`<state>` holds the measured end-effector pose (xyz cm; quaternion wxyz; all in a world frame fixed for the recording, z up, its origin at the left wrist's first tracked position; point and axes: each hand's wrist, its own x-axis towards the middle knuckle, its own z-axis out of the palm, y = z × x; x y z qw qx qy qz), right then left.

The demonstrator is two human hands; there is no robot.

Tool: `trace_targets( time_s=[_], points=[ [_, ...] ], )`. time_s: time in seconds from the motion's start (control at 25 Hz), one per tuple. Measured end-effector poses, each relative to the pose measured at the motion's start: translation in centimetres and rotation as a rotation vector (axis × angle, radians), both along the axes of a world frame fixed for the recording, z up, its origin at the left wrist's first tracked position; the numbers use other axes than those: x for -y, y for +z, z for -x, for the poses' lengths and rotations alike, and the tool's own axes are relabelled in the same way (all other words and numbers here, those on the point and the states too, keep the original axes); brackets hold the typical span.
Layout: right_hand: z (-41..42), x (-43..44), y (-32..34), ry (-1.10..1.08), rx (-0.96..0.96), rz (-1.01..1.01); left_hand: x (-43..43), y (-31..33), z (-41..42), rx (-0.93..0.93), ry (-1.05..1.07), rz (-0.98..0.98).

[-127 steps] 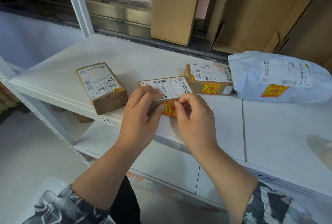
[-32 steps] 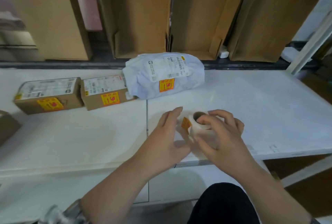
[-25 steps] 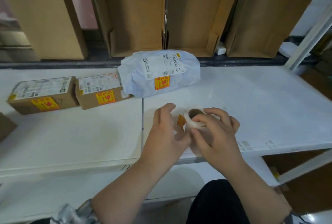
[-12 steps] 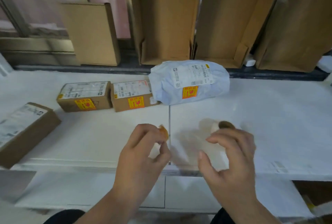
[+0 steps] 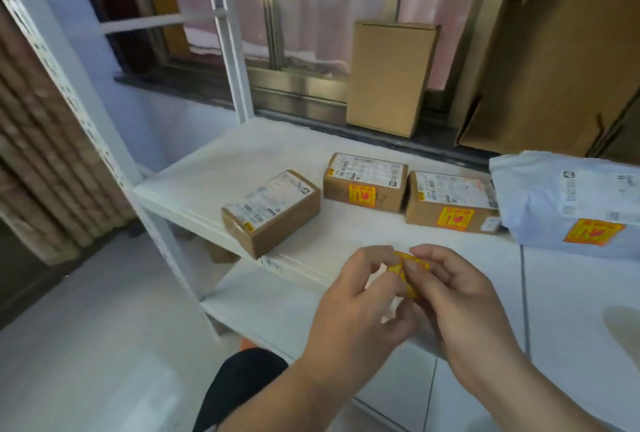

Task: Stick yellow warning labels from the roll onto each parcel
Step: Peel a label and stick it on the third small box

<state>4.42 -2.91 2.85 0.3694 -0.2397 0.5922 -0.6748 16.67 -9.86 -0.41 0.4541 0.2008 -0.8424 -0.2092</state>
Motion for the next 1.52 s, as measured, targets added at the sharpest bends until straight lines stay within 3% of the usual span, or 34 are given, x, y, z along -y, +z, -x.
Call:
trace_targets(
  time_s=[0.08,0.24,0.36,0.64,0.88,1.16,1.52],
  points=[
    [-0.1,2.8,-0.1,0.030,-0.093,-0.004,1.8,0.0,-1.8,-0.043,0.102,-0.001],
    [-0.9,8.1,-0.4,0.160,-0.242,-0.044,6.0,0.0,-4.9,-0.146,0.549,-0.139],
    [-1.7,10.9,-1.0,0.261,-0.338,-0.045,8.8,-0.6,-6.7,-0.070,0.707,-0.196],
    [-2.7,15.4,-1.4,0.413,-0.548,-0.020,12.4,-1.6,-8.5,0.064,0.673,-0.129],
    [-4.8,17.2,-2.2,0.272,-0.740,0.073,14.0,-1.1,-8.4,0.129,0.692,-0.100],
    [-4.6,17.2,-2.8,0.173,-1.089,0.144,14.6,-1.6,-7.8,0.139,0.708,-0.026],
    [-4.6,17.6,-2.7,0.167,-0.962,0.093,14.7,-1.2,-7.3,0.066,0.618,-0.162]
  ],
)
